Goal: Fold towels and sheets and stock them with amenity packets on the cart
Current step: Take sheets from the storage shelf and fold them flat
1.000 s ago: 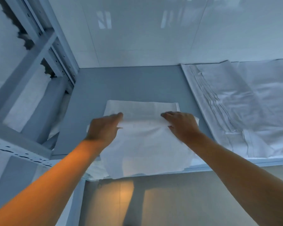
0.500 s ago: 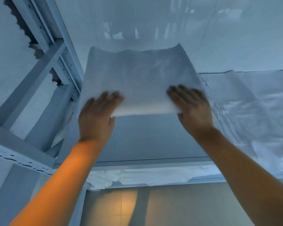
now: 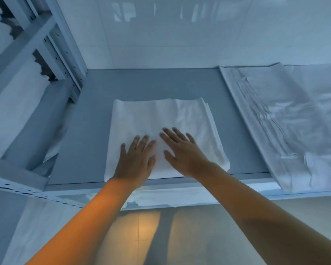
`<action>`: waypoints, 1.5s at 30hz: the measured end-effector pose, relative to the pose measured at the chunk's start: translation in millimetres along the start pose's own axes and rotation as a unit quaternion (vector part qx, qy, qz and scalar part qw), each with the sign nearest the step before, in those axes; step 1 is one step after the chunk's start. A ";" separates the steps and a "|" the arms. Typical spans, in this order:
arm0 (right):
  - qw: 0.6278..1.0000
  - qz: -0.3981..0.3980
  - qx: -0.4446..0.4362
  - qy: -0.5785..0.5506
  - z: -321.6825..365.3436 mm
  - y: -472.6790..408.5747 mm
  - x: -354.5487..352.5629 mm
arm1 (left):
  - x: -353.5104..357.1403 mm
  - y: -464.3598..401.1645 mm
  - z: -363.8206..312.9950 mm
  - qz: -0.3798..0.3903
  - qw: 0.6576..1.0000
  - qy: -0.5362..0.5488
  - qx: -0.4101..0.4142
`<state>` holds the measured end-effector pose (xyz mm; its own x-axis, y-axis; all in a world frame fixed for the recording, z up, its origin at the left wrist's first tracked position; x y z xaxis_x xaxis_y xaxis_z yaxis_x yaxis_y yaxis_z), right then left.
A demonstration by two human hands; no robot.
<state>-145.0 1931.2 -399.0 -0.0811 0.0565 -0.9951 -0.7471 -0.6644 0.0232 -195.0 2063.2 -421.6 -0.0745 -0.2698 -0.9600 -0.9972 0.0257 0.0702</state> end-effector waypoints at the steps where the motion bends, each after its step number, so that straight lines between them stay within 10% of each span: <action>1: 1.000 0.012 -0.015 -0.002 7.5 -19.0 4.9 | 0.4 -4.5 3.6 -0.003 1.000 -0.010 -0.003; 10: 0.990 0.021 0.134 0.033 -128.2 -37.9 33.4 | 4.2 -13.8 62.5 -0.038 0.998 0.039 -0.041; 19: 0.978 -0.025 0.208 0.007 -114.6 -10.1 40.6 | -1.4 -35.1 78.1 0.008 0.999 0.013 0.032; 25: 0.950 -0.045 0.309 -0.028 -75.2 18.2 44.6 | 4.6 -33.9 52.7 0.000 0.984 0.037 -0.174; 29: 0.935 -0.041 0.349 -0.049 -44.7 30.0 50.2 | 27.7 2.9 -4.9 -0.055 0.986 0.060 -0.144; 35: 0.977 -0.088 0.187 0.045 -68.8 -7.9 7.2 | 21.7 -1.7 19.3 -0.068 0.993 0.038 -0.093; 39: 0.995 0.019 -0.026 0.098 -80.1 -52.7 20.3 | 14.2 -15.9 44.5 -0.039 0.999 0.017 -0.019; 45: 0.997 -0.028 0.077 0.013 -64.7 -38.2 48.1 | -9.9 -52.5 92.0 0.023 0.997 -0.036 0.059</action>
<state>-77.7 1911.0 -454.0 -0.0203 0.0687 -0.9974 -0.8428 -0.5378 -0.0199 -141.4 2153.1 -440.7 -0.1152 -0.1966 -0.9737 -0.9848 0.1506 0.0861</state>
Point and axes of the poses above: each hand's wrist, its own y-axis away from the middle knuckle, its own x-axis out of the palm, z = x × y, the point moved 9 cm from there along -y, towards the middle knuckle, and after that the axes turned 10 degrees about y, right-handed, at the moved point
